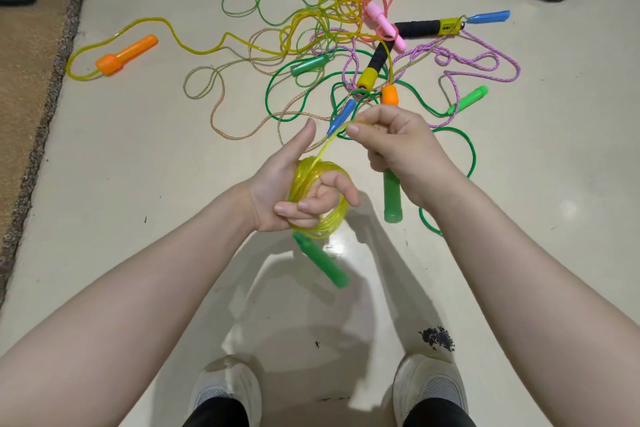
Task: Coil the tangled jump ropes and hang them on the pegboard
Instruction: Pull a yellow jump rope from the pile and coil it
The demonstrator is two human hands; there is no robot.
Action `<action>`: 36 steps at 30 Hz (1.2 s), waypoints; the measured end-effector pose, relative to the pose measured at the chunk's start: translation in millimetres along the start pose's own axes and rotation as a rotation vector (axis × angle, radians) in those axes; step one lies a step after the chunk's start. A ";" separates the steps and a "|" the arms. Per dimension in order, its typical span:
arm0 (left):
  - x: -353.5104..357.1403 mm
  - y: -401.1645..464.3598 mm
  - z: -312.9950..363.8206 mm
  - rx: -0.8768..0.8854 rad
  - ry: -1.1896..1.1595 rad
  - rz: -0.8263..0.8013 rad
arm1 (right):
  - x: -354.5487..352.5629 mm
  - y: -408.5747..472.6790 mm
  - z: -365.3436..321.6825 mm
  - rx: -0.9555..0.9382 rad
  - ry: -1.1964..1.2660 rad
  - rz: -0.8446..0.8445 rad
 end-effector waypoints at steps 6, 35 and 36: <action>32.4 1.6 14.4 0.077 -0.144 -0.400 | 24.6 -23.7 52.2 0.377 0.418 -0.206; -21.0 -0.3 9.4 0.231 0.088 0.498 | -5.5 -8.2 24.3 0.207 -0.023 -0.041; -20.8 -1.7 8.1 0.226 0.118 0.483 | -5.4 -8.8 25.6 0.205 -0.003 -0.044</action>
Point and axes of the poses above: each hand's wrist, its own y-axis towards the middle knuckle, its own x-axis out of the palm, z = x × y, the point moved 6 cm from there along y, towards the middle knuckle, and after that the axes turned 5 degrees about -x, right-handed, at the moved point
